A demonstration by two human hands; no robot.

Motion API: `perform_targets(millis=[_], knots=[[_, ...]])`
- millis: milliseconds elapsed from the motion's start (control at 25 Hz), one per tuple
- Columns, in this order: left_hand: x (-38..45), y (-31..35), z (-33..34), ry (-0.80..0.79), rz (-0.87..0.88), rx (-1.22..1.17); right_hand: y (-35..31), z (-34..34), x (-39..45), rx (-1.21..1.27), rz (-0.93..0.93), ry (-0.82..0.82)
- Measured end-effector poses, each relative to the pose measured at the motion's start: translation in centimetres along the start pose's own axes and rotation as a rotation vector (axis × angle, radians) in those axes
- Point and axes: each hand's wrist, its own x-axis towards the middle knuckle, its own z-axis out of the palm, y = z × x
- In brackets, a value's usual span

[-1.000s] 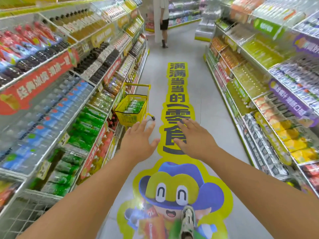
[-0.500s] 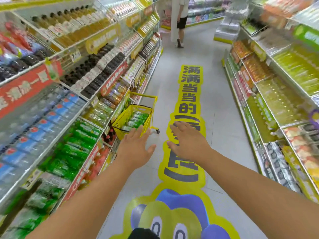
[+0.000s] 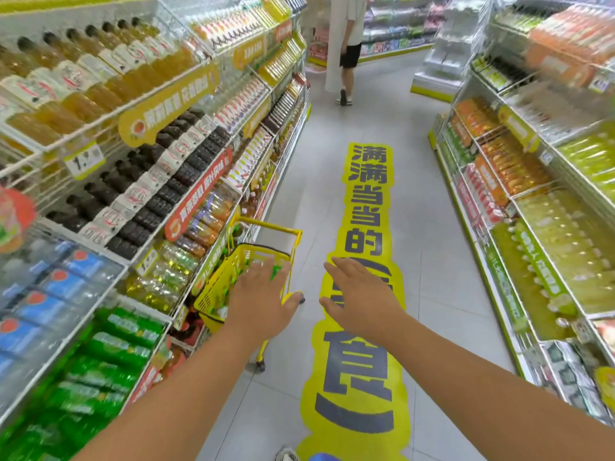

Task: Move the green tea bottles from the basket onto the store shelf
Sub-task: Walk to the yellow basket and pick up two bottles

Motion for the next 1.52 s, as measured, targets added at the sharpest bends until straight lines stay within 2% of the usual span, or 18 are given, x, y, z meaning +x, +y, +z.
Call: perform_targets(millis=[320,440,680,840,1040,1280,1520], knots=[[16.0,-3.0,0.1,-0.005,0.02,0.024,4.4,-0.6,16.3,-0.044,-0.032,-0.011],[20.6,-4.0,1.0,-0.02,-0.064,0.015,6.5,-0.3,22.2,-0.027,-0.084,-0.038],[28.1,-6.6,3.2,-0.015,-0.327,-0.032,9.3,0.5,35.0,-0.043,-0.316,-0.1],[29.3,-8.4,4.2,0.004,-0.509,-0.061,8.6,2.0,41.0,-0.08,-0.473,-0.208],[28.4,-12.7,6.2,-0.035,-0.743,-0.122,4.1,6.3,45.9,-0.064,-0.619,-0.286],[26.9,-18.2,9.8,-0.064,-0.874,-0.186,-1.5,11.7,49.5,-0.083,-0.723,-0.405],[26.7,-20.3,16.6,-0.081,-1.048,-0.217,-4.3,18.6,52.9,-0.116,-0.81,-0.522]])
